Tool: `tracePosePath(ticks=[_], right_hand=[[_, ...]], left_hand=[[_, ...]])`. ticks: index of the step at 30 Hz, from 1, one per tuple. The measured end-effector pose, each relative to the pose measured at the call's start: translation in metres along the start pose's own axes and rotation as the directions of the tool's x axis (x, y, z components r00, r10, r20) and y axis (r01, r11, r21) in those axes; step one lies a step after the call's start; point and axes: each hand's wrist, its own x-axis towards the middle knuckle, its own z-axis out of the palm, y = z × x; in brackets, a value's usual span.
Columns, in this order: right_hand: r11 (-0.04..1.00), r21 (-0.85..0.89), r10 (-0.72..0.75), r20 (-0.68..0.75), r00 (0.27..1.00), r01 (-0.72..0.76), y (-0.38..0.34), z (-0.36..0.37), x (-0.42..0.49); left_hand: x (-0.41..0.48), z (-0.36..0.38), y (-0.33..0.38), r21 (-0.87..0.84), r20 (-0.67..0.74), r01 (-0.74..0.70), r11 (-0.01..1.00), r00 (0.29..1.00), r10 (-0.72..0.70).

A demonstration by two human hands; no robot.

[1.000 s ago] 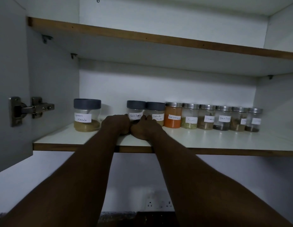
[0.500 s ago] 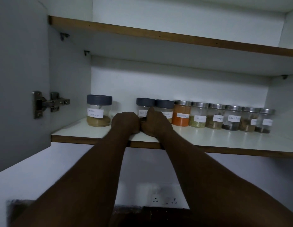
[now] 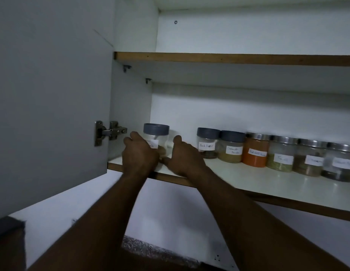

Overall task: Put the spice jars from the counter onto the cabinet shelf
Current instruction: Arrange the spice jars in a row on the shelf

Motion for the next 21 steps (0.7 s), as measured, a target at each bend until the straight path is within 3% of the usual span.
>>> tracePosePath(ticks=[3, 6, 12, 21], right_hand=[[0.993, 0.114, -0.009, 0.023, 1.0, 0.007, -0.004, 0.003, 0.005], [0.991, 0.135, -0.016, 0.034, 0.999, 0.011, -0.004, 0.004, 0.005], [0.979, 0.173, 0.098, 0.054, 0.994, -0.106, 0.002, 0.007, 0.008], [0.945, 0.121, 0.299, 0.065, 0.952, -0.305, 0.005, 0.009, 0.015]], left_hand=[[0.026, 0.003, -0.003, 0.071, 0.179, 0.053, 0.996, 0.982, -0.065], [0.042, 0.009, -0.006, 0.103, 0.318, -0.02, 0.995, 0.948, -0.014], [0.053, 0.028, 0.0, 0.199, 0.389, -0.185, 0.962, 0.916, 0.096], [0.076, 0.058, 0.012, 0.348, 0.628, -0.42, 0.838, 0.769, 0.124]])
